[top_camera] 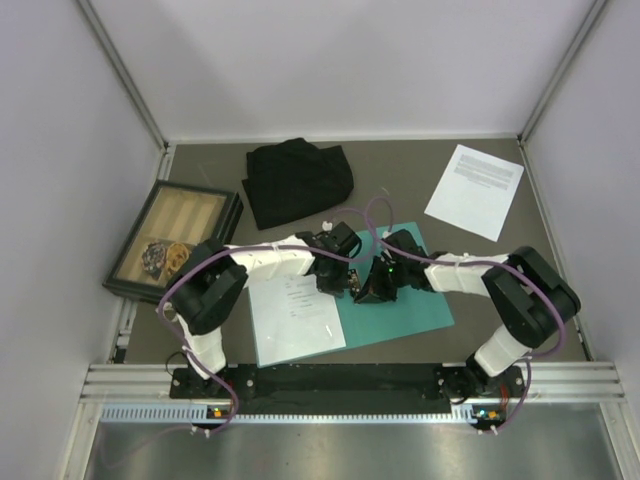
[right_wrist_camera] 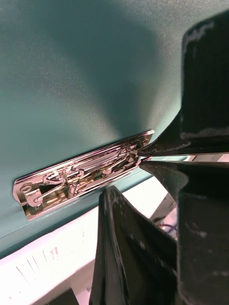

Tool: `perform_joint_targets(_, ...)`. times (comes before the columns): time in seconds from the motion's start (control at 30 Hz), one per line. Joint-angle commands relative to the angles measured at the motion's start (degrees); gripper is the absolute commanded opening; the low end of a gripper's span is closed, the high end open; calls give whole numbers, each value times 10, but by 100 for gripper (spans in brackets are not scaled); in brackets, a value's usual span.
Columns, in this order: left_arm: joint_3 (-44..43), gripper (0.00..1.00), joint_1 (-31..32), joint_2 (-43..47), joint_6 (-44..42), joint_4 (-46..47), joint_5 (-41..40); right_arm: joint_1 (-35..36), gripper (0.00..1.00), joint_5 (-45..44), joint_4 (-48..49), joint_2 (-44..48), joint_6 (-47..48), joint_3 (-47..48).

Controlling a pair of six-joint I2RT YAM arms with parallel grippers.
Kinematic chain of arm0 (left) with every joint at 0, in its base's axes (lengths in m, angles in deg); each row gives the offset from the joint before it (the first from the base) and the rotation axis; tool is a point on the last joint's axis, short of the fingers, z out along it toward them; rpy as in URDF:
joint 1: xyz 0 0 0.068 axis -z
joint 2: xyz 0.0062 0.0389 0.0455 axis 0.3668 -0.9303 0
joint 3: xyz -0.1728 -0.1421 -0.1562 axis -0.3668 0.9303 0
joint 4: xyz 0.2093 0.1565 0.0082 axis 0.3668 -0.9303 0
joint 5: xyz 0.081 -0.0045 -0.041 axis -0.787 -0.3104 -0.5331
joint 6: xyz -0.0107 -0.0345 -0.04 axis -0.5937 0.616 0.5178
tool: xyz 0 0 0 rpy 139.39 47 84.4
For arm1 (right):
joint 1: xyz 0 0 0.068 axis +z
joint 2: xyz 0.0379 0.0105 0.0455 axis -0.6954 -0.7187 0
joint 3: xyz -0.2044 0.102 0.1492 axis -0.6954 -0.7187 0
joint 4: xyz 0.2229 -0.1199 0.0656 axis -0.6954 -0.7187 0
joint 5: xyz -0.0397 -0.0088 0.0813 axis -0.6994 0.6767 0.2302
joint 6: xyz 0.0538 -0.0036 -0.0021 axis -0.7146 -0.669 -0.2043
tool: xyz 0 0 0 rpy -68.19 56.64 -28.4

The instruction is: Put the files into the folder

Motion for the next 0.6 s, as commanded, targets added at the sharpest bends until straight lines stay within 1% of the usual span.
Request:
perform_joint_targets(0.0, 2, 0, 0, -38, 45, -38, -52, 22, 0, -136, -140, -9, 50, 26)
perform_joint_targets(0.07, -5, 0, -1, -55, 49, -76, -61, 25, 0, -179, -189, -6, 70, 44)
perform_joint_targets(0.2, 3, 0, -3, -65, 52, -94, -67, 31, 0, -223, -216, -17, 80, 44)
perform_joint_targets(0.37, 10, 0, -5, -84, 46, -97, -60, 36, 0, -246, -182, -76, 63, -2)
perform_joint_targets(0.4, 10, 0, -5, -85, 44, -96, -60, 35, 0, -247, -165, -101, 60, -8)
perform_joint_targets(0.47, 5, 0, -5, -89, 36, -97, -55, 35, 0, -240, -149, -122, 57, -14)
perform_joint_targets(0.57, 3, 0, -7, -95, 29, -100, -53, 36, 0, -225, -141, -123, 53, -8)
